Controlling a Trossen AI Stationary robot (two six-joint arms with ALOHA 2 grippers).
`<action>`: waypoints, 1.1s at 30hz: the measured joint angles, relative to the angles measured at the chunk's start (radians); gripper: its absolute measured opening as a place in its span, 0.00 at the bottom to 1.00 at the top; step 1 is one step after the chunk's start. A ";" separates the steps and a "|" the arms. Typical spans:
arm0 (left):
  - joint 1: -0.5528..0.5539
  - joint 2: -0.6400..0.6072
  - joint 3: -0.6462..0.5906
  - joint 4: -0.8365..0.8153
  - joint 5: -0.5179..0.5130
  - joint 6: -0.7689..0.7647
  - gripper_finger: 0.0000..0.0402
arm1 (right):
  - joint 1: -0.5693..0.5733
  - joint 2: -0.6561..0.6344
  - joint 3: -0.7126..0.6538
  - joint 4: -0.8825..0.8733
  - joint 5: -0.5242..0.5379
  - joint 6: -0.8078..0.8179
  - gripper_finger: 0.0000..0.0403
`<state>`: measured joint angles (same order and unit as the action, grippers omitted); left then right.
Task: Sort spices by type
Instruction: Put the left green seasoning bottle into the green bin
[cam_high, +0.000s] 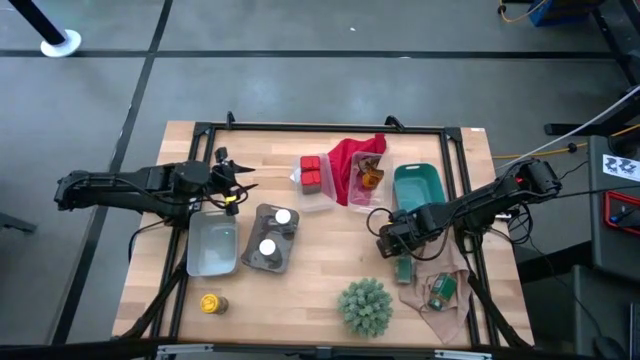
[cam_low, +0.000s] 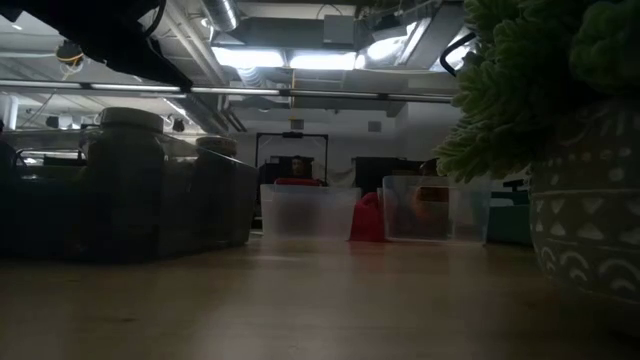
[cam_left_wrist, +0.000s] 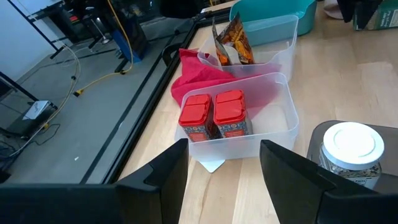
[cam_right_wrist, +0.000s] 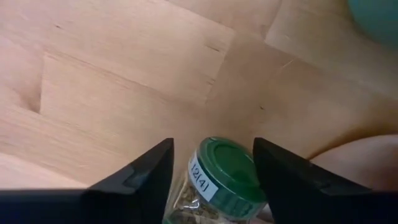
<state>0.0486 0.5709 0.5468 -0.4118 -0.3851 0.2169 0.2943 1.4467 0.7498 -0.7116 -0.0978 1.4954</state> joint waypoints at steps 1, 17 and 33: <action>0.000 0.000 0.000 0.000 0.000 0.000 0.45 | 0.000 0.000 0.000 0.000 -0.001 0.000 0.57; 0.000 0.000 0.000 0.000 0.000 0.005 0.45 | 0.000 0.000 0.000 -0.033 -0.109 0.056 0.64; 0.000 0.000 0.000 0.000 0.000 0.008 0.45 | 0.000 0.000 0.000 -0.040 -0.127 0.094 0.64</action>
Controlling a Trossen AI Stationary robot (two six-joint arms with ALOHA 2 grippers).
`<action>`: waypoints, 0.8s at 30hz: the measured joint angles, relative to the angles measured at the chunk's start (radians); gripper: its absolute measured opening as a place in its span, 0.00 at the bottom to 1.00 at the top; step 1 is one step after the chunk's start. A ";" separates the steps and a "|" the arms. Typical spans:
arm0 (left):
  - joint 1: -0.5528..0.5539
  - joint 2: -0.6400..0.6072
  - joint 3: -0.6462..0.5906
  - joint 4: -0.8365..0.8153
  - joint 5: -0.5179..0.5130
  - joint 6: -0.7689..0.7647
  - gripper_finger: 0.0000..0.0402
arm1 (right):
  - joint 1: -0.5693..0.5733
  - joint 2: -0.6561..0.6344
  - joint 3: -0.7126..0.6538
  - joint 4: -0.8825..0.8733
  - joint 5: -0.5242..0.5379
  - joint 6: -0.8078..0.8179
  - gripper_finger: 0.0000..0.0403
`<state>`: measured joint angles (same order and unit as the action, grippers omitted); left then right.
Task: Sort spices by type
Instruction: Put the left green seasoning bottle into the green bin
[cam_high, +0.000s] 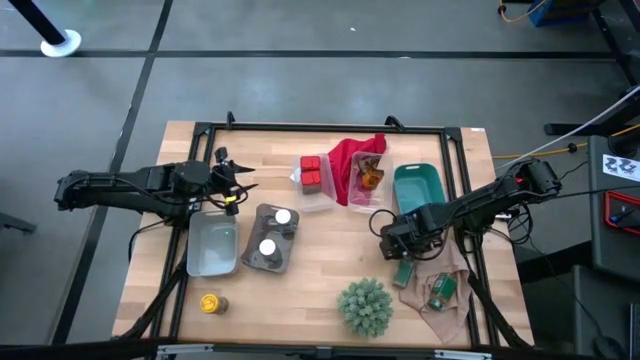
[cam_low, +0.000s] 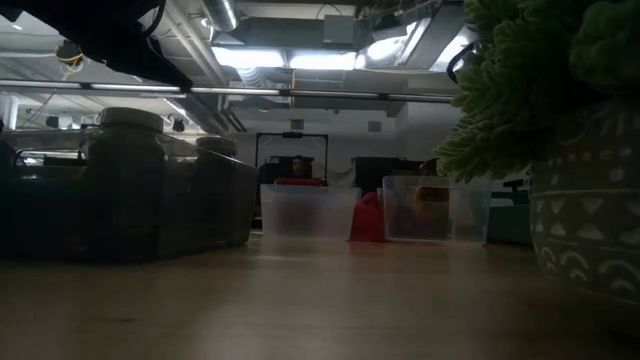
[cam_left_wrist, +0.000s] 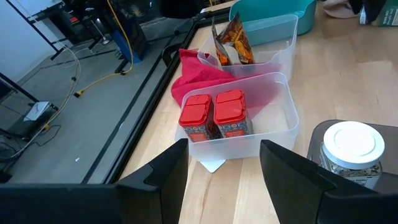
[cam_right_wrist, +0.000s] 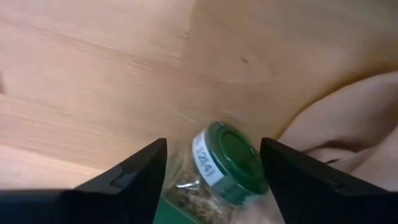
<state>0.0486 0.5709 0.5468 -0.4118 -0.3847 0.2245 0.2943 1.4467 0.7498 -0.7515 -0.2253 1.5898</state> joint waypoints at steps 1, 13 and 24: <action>0.000 0.000 0.000 0.000 0.000 0.000 0.45 | 0.000 0.000 0.000 0.008 0.006 0.000 0.64; 0.000 -0.001 0.000 0.000 0.000 0.000 0.45 | 0.000 0.000 0.021 0.145 0.114 -0.028 0.64; 0.000 -0.001 0.000 -0.006 0.000 -0.004 0.45 | 0.001 0.000 0.153 -0.113 0.107 0.030 0.64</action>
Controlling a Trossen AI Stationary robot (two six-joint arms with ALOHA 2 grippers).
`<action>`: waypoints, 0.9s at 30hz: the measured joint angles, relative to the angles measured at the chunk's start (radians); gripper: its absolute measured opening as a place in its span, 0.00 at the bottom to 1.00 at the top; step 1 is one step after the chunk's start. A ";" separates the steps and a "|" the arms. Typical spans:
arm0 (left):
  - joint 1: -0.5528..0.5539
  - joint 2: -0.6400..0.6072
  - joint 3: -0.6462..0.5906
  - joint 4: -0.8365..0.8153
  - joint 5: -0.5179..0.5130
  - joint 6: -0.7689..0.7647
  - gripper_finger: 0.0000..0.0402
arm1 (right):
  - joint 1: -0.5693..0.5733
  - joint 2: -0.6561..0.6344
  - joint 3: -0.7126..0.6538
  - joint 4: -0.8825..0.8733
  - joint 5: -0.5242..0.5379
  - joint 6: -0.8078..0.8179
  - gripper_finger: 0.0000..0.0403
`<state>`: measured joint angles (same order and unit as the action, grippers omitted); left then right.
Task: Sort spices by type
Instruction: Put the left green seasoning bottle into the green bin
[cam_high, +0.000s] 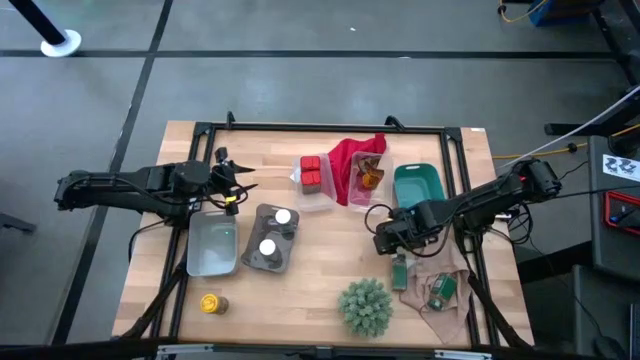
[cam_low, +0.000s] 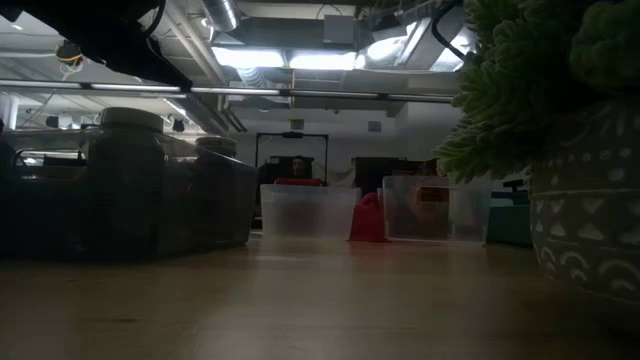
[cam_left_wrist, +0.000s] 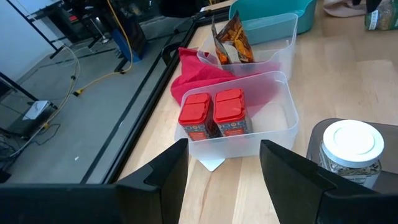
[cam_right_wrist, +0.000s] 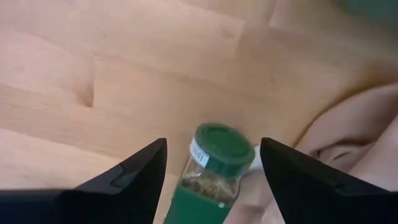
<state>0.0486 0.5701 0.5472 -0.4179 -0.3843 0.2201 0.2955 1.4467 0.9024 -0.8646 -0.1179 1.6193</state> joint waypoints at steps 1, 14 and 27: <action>0.000 0.000 0.000 0.000 0.000 -0.001 0.45 | 0.000 0.000 0.000 0.002 -0.012 0.009 0.64; -0.001 0.000 0.000 -0.001 0.045 -0.003 0.45 | 0.106 0.000 0.000 0.003 0.053 0.235 0.64; 0.000 0.001 0.000 -0.001 0.045 -0.003 0.45 | 0.159 0.014 -0.001 -0.008 0.110 0.366 0.64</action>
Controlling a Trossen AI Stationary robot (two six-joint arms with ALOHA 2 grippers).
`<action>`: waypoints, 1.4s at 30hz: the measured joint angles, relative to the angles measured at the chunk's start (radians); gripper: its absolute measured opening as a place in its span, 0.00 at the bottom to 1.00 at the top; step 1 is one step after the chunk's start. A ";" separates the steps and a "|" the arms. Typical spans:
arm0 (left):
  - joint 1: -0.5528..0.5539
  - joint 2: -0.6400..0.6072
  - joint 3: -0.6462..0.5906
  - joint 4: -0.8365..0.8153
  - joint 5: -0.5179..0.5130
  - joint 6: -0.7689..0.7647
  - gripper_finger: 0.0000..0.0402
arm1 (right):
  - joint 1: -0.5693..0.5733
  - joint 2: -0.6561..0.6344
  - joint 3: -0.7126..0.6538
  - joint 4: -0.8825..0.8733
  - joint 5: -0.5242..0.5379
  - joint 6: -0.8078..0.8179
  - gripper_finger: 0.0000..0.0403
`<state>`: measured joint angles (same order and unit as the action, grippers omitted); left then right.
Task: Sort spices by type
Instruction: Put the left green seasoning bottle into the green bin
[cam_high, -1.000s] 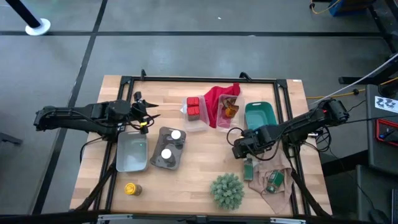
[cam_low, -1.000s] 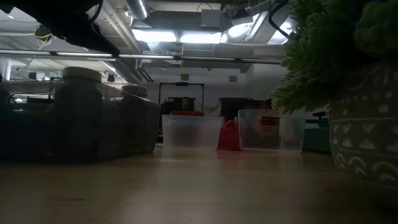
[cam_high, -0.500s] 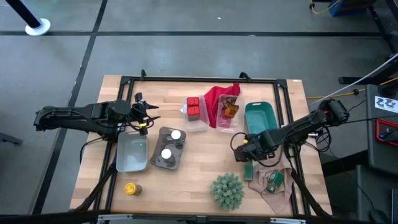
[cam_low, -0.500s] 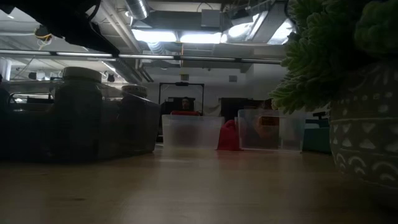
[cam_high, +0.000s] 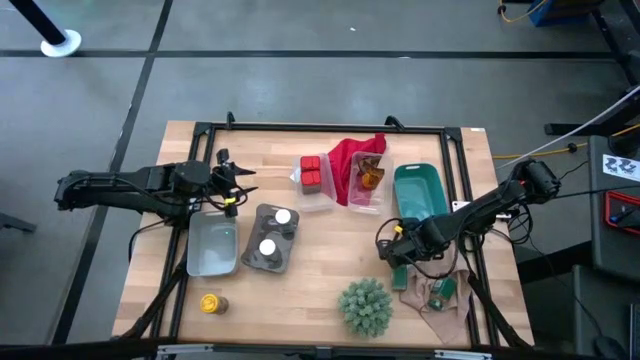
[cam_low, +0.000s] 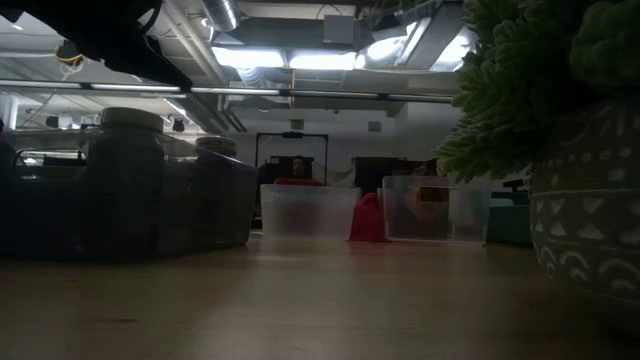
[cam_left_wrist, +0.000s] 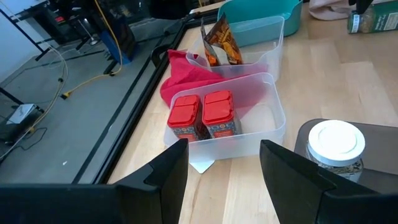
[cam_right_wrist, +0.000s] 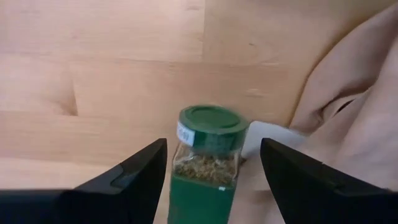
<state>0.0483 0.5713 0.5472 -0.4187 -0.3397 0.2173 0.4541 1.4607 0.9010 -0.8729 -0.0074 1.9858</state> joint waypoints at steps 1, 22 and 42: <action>0.000 0.000 0.000 0.000 0.000 0.000 0.45 | 0.000 0.005 -0.001 -0.001 0.000 0.000 0.64; 0.000 0.005 0.000 -0.009 0.000 0.003 0.45 | -0.003 0.077 -0.002 0.037 0.015 -0.004 0.64; 0.000 0.007 0.000 -0.009 0.000 0.008 0.45 | -0.002 0.148 -0.002 0.063 -0.010 -0.030 0.57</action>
<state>0.0479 0.5785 0.5476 -0.4282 -0.3397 0.2256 0.4519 1.6089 0.8993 -0.8098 -0.0177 1.9553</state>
